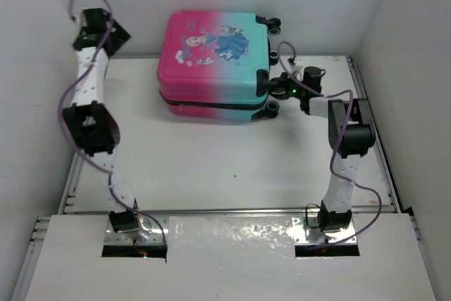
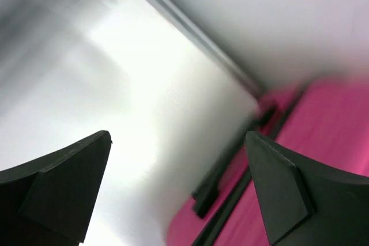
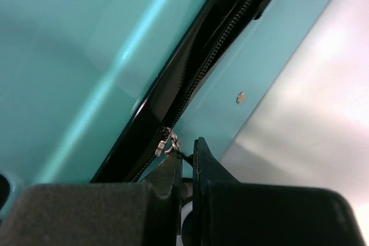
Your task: Pack the luggage
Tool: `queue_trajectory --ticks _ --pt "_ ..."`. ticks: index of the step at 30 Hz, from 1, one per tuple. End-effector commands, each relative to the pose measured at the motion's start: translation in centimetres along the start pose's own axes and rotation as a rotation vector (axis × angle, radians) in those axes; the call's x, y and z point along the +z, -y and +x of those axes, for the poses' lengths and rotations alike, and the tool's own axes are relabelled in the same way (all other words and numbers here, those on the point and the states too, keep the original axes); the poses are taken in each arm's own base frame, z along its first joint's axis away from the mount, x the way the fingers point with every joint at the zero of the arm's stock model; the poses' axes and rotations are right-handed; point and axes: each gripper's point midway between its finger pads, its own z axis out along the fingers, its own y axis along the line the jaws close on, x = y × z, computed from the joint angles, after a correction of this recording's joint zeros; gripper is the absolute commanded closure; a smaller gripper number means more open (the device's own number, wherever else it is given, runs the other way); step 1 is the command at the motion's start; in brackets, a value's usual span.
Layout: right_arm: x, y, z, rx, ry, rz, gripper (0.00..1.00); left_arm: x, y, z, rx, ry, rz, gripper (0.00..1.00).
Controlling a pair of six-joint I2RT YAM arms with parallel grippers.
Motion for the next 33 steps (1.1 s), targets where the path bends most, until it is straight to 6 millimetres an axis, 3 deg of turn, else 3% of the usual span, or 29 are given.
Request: queue_trajectory --ticks 1,2,3,4,5,6,7,8,9,11,13,16,20,23,30,33 --pt "5.3 -12.3 4.4 -0.173 -0.046 -0.031 1.0 -14.1 -0.6 -7.8 0.018 0.263 -0.031 0.0" --pt "4.9 -12.6 5.8 -0.175 -0.067 0.004 1.0 -15.7 0.2 -6.9 0.055 0.274 -0.013 0.0" --pt "4.8 -13.7 6.3 -0.19 -0.06 0.006 1.0 -19.1 2.0 -4.5 0.092 0.277 0.036 0.0" --pt "4.4 -16.4 7.5 -0.197 -0.066 -0.02 1.0 -20.8 3.7 -2.6 0.136 0.265 0.092 0.0" --pt "4.5 -16.9 7.6 -0.204 -0.05 0.002 1.0 -22.0 4.6 -0.6 0.152 0.241 0.137 0.0" --pt "4.7 -17.9 7.8 -0.206 -0.046 -0.005 1.0 -24.3 6.1 3.5 0.193 0.195 0.234 0.0" --pt "5.2 -19.5 8.4 -0.212 -0.054 -0.032 1.0 -25.4 6.7 5.4 0.2 0.176 0.286 0.0" --pt "5.5 -20.0 8.6 -0.209 -0.052 -0.039 1.0 -26.0 6.8 7.4 0.207 0.155 0.314 0.0" --pt "6.1 -21.3 8.7 -0.204 -0.053 -0.068 1.0 -27.4 6.6 11.4 0.236 0.11 0.342 0.0" --pt "6.7 -22.5 9.2 -0.204 -0.052 -0.101 1.0 -29.3 5.9 16.5 0.298 0.04 0.387 0.0" --pt "7.4 -24.0 10.1 -0.221 -0.062 -0.119 1.0 -29.2 4.1 19.6 0.299 -0.012 0.376 0.0" --pt "8.7 -24.1 10.4 -0.208 -0.047 -0.11 1.0 -29.6 2.7 21.3 0.264 -0.044 0.407 0.0" --pt "9.5 -23.6 9.9 -0.188 0.003 -0.084 1.0 -29.0 3.0 24.3 0.27 -0.145 0.437 0.0" --pt "9.5 -23.3 10.0 -0.202 0.006 -0.075 1.0 -28.4 3.4 25.4 0.253 -0.172 0.431 0.0" --pt "9.4 -22.7 11.1 -0.228 -0.023 -0.069 1.0 -27.7 4.9 25.0 0.168 -0.146 0.405 0.0" --pt "9.4 -22.4 11.8 -0.229 -0.033 -0.074 1.0 -27.3 6.3 26.1 0.122 -0.17 0.386 0.0"
